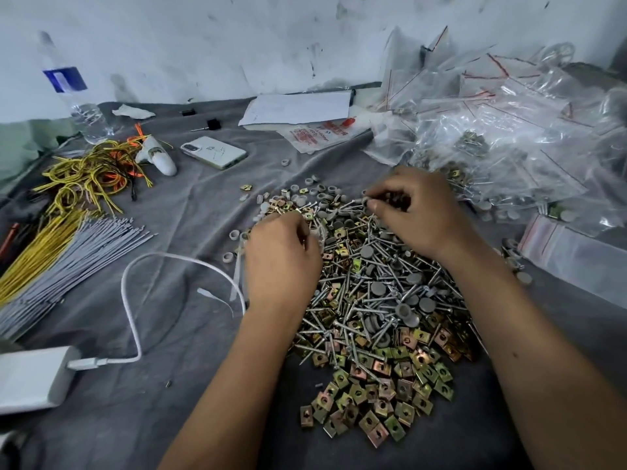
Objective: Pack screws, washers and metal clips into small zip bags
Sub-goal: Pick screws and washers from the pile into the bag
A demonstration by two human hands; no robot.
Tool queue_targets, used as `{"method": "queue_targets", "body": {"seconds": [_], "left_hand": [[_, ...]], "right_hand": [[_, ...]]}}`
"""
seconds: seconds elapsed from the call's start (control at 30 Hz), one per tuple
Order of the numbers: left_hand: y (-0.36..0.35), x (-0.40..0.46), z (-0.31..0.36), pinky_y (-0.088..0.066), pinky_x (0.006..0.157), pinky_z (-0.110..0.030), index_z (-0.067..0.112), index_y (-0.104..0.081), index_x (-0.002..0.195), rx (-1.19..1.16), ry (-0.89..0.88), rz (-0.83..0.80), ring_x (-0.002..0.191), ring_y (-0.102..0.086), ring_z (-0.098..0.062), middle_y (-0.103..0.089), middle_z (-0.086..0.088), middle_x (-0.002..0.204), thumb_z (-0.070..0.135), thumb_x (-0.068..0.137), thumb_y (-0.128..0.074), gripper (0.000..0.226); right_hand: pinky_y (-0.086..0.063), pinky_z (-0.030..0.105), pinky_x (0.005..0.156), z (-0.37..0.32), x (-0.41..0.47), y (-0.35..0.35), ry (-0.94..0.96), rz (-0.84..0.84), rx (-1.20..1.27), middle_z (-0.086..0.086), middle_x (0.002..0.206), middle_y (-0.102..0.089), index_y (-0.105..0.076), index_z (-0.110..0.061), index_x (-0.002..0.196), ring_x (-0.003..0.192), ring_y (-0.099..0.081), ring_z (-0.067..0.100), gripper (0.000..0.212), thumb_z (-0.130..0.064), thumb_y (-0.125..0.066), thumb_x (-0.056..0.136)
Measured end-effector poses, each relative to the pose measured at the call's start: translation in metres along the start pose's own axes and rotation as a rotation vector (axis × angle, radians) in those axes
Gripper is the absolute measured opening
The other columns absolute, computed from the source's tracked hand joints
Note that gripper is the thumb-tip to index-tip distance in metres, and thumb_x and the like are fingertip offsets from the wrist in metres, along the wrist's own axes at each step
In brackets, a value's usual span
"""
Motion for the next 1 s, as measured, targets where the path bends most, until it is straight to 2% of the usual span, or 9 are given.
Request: {"method": "queue_targets", "body": {"seconds": [0.1, 0.23, 0.37, 0.5, 0.63, 0.7, 0.8, 0.9, 1.0], "left_hand": [[0.001, -0.001, -0.003, -0.057, 0.064, -0.039, 0.021, -0.065, 0.07, -0.102, 0.078, -0.011, 0.067, -0.063, -0.016, -0.065, 0.006, 0.068, 0.014, 0.083, -0.065, 0.014], [0.0, -0.001, -0.003, -0.056, 0.062, -0.038, 0.019, -0.068, 0.068, -0.184, 0.086, -0.025, 0.065, -0.064, -0.016, -0.067, 0.006, 0.065, 0.013, 0.079, -0.068, 0.012], [-0.001, 0.0, 0.0, -0.05, 0.055, -0.032, 0.018, -0.069, 0.067, -0.316, 0.106, -0.021, 0.058, -0.063, -0.014, -0.064, 0.005, 0.058, 0.008, 0.079, -0.07, 0.015], [0.0, 0.0, -0.002, -0.054, 0.051, -0.034, 0.015, -0.072, 0.072, -0.53, 0.257, -0.006, 0.056, -0.068, -0.021, -0.067, 0.001, 0.06, 0.003, 0.084, -0.074, 0.016], [-0.001, 0.003, -0.006, -0.044, 0.044, -0.026, 0.002, -0.071, 0.084, -0.793, 0.441, -0.011, 0.046, -0.062, -0.018, -0.064, -0.013, 0.07, 0.0, 0.091, -0.073, 0.007], [-0.002, 0.003, -0.006, -0.045, 0.044, -0.024, 0.003, -0.07, 0.084, -0.825, 0.455, -0.034, 0.048, -0.061, -0.017, -0.06, -0.017, 0.071, 0.001, 0.091, -0.074, 0.008], [-0.003, 0.003, -0.006, -0.044, 0.043, -0.024, 0.007, -0.069, 0.08, -0.791, 0.418, -0.043, 0.05, -0.063, -0.022, -0.062, -0.017, 0.069, 0.002, 0.09, -0.074, 0.012], [-0.005, 0.003, -0.006, -0.044, 0.045, -0.026, 0.008, -0.07, 0.079, -0.771, 0.421, -0.049, 0.05, -0.063, -0.021, -0.062, -0.008, 0.064, 0.003, 0.088, -0.075, 0.012], [-0.005, 0.003, -0.009, -0.047, 0.053, -0.036, 0.012, -0.071, 0.076, -0.743, 0.416, -0.044, 0.058, -0.064, -0.027, -0.062, -0.001, 0.062, 0.005, 0.086, -0.076, 0.013]], "right_hand": [[-0.039, 0.008, 0.074, -0.005, 0.001, -0.002, 0.041, -0.013, -0.042, -0.006, 0.095, -0.057, -0.078, -0.016, 0.103, 0.083, -0.054, 0.002, 0.015, -0.019, -0.078, 0.089], [-0.048, 0.031, 0.08, -0.023, -0.002, -0.013, 0.189, -0.044, 0.009, 0.001, 0.097, -0.057, -0.078, -0.015, 0.105, 0.091, -0.056, 0.017, 0.017, -0.02, -0.077, 0.089], [-0.049, 0.041, 0.087, -0.039, -0.007, -0.03, 0.256, -0.185, 0.088, -0.003, 0.098, -0.062, -0.077, -0.013, 0.105, 0.093, -0.059, 0.014, 0.016, -0.022, -0.073, 0.093], [-0.051, 0.031, 0.08, -0.035, -0.007, -0.031, 0.225, -0.192, 0.093, -0.001, 0.097, -0.067, -0.077, -0.01, 0.105, 0.09, -0.062, 0.012, 0.015, -0.019, -0.072, 0.093], [-0.05, 0.037, 0.076, -0.03, -0.006, -0.032, 0.22, -0.256, -0.031, 0.0, 0.092, -0.069, -0.08, -0.014, 0.104, 0.083, -0.062, 0.015, 0.022, -0.029, -0.078, 0.089], [-0.047, 0.032, 0.071, -0.03, -0.006, -0.03, 0.222, -0.223, -0.024, -0.004, 0.088, -0.069, -0.081, -0.017, 0.103, 0.079, -0.062, 0.012, 0.023, -0.031, -0.081, 0.085], [-0.04, 0.017, 0.068, -0.031, -0.005, -0.028, 0.212, -0.166, 0.007, -0.013, 0.086, -0.066, -0.08, -0.021, 0.103, 0.077, -0.059, -0.003, 0.026, -0.031, -0.085, 0.08], [-0.041, 0.009, 0.069, -0.029, -0.005, -0.024, 0.17, -0.092, 0.054, -0.009, 0.092, -0.068, -0.079, -0.019, 0.102, 0.08, -0.061, -0.001, 0.02, -0.027, -0.083, 0.084], [-0.045, 0.007, 0.079, -0.031, -0.005, -0.02, 0.167, -0.033, 0.114, -0.006, 0.103, -0.067, -0.076, -0.015, 0.115, 0.089, -0.062, 0.0, 0.021, -0.012, -0.071, 0.094]]}}
Point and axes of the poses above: each hand's wrist, its own x-axis towards the middle knuckle, its own y-axis out of the back of the hand, z = x × y, the point moved 2 cm from there along x, towards the middle knuckle
